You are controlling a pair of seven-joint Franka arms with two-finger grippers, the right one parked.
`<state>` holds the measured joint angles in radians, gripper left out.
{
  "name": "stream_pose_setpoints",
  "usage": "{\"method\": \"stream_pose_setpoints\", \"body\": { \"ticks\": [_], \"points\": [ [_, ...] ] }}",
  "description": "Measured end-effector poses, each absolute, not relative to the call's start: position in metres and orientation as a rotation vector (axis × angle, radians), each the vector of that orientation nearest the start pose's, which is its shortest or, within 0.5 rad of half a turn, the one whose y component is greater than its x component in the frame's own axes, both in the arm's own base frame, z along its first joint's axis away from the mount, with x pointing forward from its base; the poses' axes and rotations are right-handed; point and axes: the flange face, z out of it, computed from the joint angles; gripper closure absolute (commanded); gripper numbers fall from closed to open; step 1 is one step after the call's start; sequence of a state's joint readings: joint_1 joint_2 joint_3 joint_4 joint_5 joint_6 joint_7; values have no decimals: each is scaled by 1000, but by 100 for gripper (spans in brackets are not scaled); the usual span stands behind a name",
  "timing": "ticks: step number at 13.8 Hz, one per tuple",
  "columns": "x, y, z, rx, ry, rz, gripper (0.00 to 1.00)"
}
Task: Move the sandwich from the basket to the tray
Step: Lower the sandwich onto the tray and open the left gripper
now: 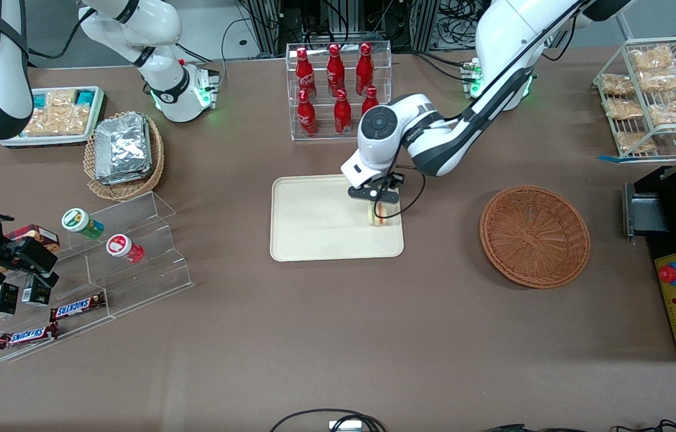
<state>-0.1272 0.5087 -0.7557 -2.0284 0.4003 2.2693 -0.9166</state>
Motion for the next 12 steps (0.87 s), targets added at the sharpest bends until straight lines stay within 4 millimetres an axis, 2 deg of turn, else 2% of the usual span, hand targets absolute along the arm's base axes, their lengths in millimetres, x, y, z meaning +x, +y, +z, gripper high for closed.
{"method": "stream_pose_setpoints", "body": {
  "ticks": [3,5,6,7,8,12],
  "points": [
    [383,-451,228,-3062,316,118,98],
    [379,-456,212,-3045,328,111,62],
    [379,-459,210,-3046,331,110,39],
    [378,-460,211,-3043,334,108,6],
    [378,-460,211,-3042,334,108,0],
    [388,-457,214,-3015,299,105,0]
  ]
}}
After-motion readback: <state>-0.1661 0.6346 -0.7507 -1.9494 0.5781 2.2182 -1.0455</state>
